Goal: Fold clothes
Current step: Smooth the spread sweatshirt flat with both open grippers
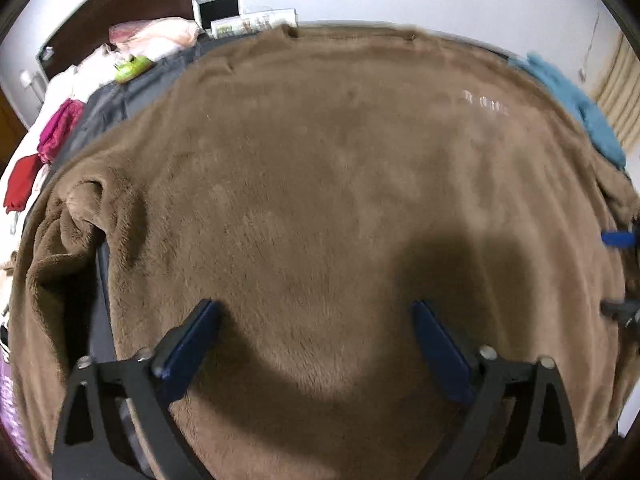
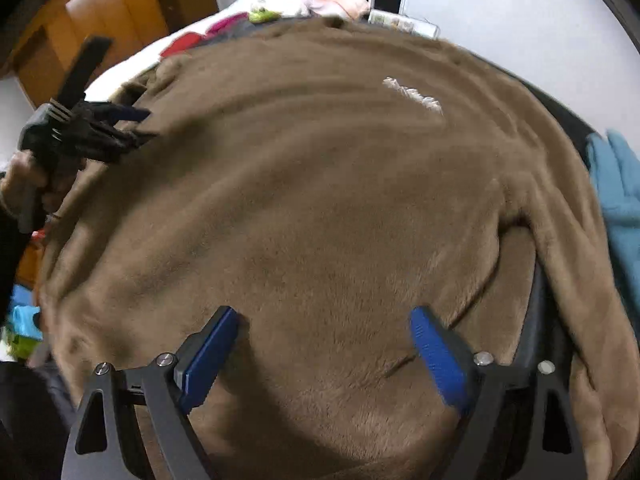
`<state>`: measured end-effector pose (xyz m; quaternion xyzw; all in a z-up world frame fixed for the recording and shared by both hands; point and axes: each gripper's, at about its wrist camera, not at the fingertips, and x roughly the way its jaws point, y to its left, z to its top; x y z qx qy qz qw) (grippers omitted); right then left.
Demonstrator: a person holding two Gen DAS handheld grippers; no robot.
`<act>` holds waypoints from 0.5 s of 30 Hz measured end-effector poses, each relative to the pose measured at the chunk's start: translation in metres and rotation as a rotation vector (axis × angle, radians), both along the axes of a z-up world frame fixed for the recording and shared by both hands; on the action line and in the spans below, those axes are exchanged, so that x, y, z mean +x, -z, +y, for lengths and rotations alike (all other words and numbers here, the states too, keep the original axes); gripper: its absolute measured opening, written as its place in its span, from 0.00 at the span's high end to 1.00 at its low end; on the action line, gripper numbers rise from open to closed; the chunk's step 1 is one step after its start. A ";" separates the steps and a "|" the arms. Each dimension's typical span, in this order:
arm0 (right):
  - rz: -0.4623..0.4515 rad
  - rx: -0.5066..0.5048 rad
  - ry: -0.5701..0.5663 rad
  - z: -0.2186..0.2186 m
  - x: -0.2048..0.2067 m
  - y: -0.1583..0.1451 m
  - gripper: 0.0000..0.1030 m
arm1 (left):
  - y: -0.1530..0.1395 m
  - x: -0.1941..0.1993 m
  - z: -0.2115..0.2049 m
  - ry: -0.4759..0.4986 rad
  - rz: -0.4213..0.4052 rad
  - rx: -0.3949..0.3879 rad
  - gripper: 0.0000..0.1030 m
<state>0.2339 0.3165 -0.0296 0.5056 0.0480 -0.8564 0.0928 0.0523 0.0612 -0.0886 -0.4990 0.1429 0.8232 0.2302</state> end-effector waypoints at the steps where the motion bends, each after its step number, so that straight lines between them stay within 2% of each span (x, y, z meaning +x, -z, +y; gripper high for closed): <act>1: 0.008 0.010 0.008 0.000 0.005 -0.002 0.12 | 0.000 -0.001 -0.001 -0.009 -0.006 0.005 0.01; 4: 0.083 -0.020 0.049 0.011 0.023 -0.017 0.12 | -0.005 0.004 -0.002 -0.035 0.017 -0.005 0.01; 8: 0.276 -0.039 0.128 0.026 0.078 -0.053 0.12 | -0.020 0.027 -0.012 -0.030 0.074 0.035 0.01; 12: 0.422 0.052 0.160 0.021 0.139 -0.066 0.12 | -0.037 0.046 -0.030 -0.057 0.119 0.081 0.01; 15: 0.443 0.137 0.105 -0.004 0.179 -0.054 0.12 | -0.041 0.057 -0.040 -0.070 0.125 0.119 0.01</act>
